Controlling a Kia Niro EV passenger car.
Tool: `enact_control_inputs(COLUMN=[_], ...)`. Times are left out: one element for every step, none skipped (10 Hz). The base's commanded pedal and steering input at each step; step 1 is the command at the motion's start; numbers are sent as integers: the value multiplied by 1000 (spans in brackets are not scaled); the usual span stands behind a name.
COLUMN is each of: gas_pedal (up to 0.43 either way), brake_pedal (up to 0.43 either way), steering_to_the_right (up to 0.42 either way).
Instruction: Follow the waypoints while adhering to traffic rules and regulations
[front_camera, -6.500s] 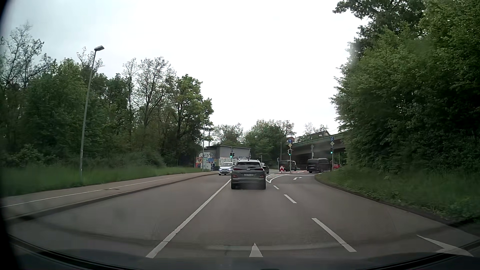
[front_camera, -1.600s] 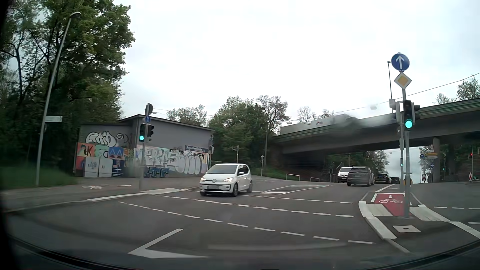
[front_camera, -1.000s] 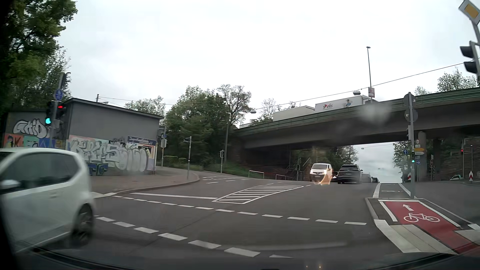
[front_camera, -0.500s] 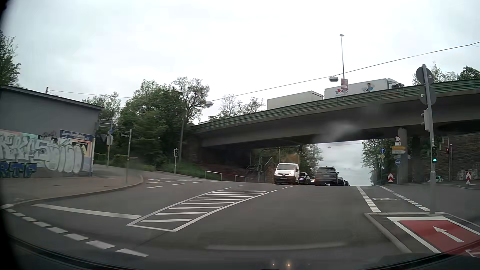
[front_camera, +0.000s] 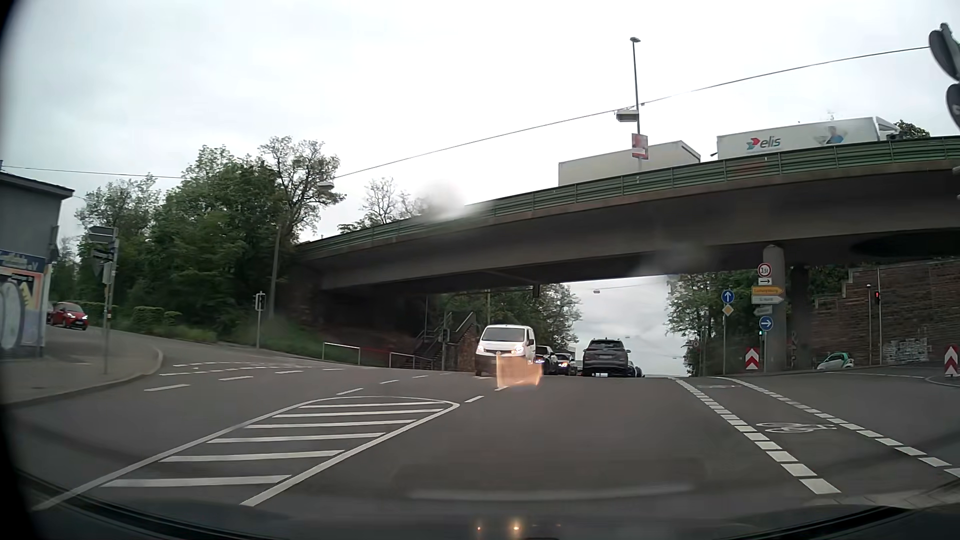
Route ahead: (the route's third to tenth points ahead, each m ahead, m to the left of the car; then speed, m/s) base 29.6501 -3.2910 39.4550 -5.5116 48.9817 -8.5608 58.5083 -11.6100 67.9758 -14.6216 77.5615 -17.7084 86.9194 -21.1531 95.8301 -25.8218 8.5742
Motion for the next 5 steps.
enact_control_inputs(gas_pedal=[157, 157, 157, 157, 169], brake_pedal=[0, 0, 0, 0, 0], steering_to_the_right=[88, 88, 88, 88, 88])
